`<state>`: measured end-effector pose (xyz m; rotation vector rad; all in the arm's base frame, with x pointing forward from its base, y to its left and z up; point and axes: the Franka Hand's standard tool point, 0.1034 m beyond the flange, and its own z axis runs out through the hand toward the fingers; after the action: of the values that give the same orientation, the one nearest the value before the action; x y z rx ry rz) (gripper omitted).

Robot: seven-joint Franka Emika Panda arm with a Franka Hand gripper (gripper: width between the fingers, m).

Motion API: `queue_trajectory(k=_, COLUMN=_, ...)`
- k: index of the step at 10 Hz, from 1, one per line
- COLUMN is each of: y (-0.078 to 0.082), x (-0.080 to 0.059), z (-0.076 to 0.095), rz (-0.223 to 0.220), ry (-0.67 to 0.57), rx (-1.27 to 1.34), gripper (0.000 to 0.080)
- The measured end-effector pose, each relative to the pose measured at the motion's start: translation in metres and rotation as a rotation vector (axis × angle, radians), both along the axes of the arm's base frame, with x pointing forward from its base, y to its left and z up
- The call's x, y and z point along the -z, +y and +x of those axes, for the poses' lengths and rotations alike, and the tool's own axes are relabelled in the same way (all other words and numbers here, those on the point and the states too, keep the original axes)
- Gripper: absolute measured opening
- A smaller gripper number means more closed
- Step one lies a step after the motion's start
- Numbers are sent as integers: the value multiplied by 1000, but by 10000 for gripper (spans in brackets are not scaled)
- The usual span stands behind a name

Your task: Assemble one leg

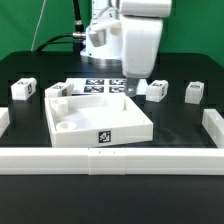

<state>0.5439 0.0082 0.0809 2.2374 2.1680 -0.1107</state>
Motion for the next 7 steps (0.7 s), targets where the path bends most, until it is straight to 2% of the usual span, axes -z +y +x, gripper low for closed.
queue_trajectory(k=4, y=-1, x=1, z=-1, rz=2, ry=-1, rx=-29, gripper=650)
queue_trajectory(k=7, y=-27, x=13, z=-30, rz=24, ry=-8, rx=-216, gripper=650)
